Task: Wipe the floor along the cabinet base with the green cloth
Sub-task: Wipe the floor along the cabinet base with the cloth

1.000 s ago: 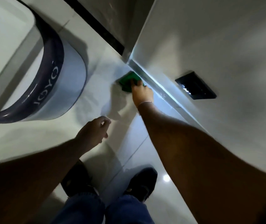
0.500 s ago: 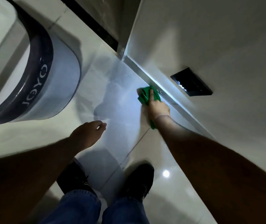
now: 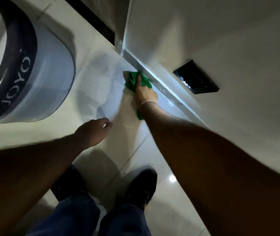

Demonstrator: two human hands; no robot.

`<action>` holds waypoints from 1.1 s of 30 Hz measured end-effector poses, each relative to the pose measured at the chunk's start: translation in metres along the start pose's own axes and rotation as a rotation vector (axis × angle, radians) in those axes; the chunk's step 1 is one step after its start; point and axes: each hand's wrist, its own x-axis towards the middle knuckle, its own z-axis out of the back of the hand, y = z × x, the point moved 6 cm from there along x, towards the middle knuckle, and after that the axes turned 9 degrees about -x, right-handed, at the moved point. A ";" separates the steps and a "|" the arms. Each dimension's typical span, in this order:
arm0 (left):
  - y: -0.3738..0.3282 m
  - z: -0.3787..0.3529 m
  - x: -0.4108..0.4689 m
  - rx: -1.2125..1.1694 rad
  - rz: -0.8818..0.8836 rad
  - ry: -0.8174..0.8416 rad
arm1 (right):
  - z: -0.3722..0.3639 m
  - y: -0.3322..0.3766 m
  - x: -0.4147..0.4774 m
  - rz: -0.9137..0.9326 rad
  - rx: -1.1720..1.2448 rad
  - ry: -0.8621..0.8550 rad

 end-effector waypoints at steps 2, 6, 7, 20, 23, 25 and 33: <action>0.001 0.000 -0.003 0.006 0.002 -0.002 | 0.001 0.000 -0.003 0.000 -0.024 0.017; 0.005 0.000 -0.010 -0.003 0.004 -0.006 | -0.001 -0.042 -0.017 0.052 -0.155 0.058; 0.006 0.000 -0.012 0.008 0.011 -0.001 | -0.003 -0.059 -0.023 0.038 -0.158 0.065; 0.028 -0.008 -0.016 -0.003 0.054 0.001 | -0.022 -0.070 -0.045 0.048 -0.041 0.106; 0.032 -0.012 -0.013 0.015 0.055 0.015 | 0.009 -0.001 -0.011 0.126 0.054 0.028; 0.029 -0.015 -0.012 0.030 0.042 0.034 | 0.023 0.022 0.007 0.048 0.129 -0.020; 0.011 -0.009 -0.021 0.009 0.034 0.025 | 0.009 -0.032 -0.017 -0.037 0.090 0.038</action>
